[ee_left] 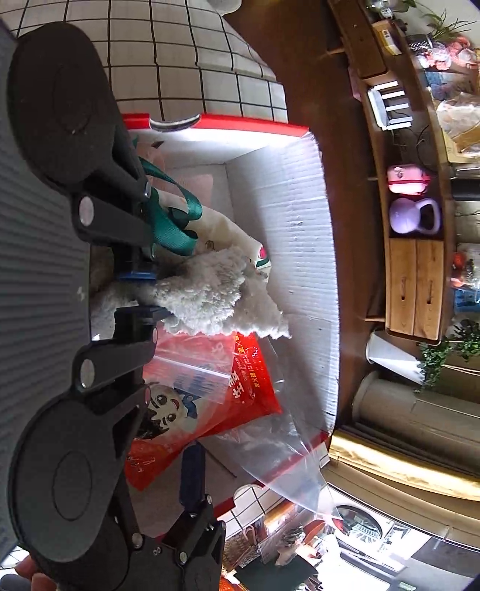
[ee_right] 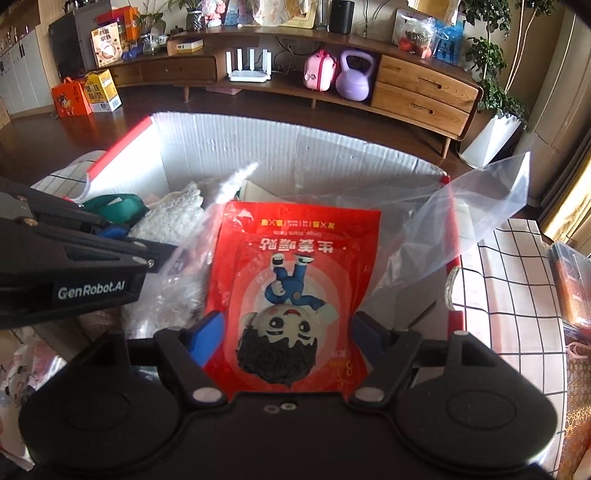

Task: Organize soft objects
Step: 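Lower the towel and red bag into the box and open both tools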

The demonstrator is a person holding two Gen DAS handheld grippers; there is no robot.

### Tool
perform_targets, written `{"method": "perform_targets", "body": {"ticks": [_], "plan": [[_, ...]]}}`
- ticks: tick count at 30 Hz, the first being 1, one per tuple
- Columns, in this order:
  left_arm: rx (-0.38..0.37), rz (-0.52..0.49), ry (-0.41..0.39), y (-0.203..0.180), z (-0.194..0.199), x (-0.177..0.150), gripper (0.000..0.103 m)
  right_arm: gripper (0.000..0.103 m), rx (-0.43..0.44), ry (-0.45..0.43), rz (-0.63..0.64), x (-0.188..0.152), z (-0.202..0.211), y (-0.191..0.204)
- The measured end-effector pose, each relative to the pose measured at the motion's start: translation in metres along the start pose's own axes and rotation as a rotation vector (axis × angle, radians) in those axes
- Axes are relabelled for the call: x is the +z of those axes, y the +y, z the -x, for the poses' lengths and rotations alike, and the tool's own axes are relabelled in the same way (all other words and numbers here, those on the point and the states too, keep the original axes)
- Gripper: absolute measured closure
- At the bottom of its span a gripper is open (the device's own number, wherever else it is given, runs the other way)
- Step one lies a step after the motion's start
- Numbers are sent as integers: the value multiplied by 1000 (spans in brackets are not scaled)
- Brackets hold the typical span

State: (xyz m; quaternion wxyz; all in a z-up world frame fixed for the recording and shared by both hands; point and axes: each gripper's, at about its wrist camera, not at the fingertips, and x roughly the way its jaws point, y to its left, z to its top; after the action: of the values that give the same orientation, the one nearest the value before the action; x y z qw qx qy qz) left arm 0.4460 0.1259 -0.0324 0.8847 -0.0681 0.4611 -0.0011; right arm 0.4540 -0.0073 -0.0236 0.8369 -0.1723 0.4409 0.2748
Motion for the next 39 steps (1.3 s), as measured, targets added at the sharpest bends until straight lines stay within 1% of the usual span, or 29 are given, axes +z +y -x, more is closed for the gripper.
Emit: {"method": "perform_targets", "body": {"ticks": [3,5,10,15,20,22,25,30,36,37,39], "plan": [[7,0,-12,-1,8,-2,91,25,2,-20,-2,-3,11,0],[10,-2,-18,-3,14,-3,90,22,2,-33,-3,-4,20,0],[26,-6,-45,-5,32,-5,90,22,6,-59,-15,-7,41,-1],[36,-7,-80,-7,56,-9,90,18,10,-94,-27,-12,65,-2],[54,-21,-103,-11,77,-15,87,17,11,-135,-43,-16,89,-2],[57,-27,-115,-12,87,-18,86,16,18,-148,-53,-19,98,-3],[58,-34,-143,-14,102,-25,81,16,33,-159,-67,-24,110,-3],[43,-37,-180,-16,127,-36,80,14,40,-184,-62,-35,131,1],[43,-44,-216,-14,156,-55,80,7,64,-243,-57,-55,157,7],[46,-45,-221,-14,161,-59,78,5,71,-253,-58,-59,161,7],[42,-39,-233,-12,171,-68,69,4,83,-272,-57,-67,172,11]]}}
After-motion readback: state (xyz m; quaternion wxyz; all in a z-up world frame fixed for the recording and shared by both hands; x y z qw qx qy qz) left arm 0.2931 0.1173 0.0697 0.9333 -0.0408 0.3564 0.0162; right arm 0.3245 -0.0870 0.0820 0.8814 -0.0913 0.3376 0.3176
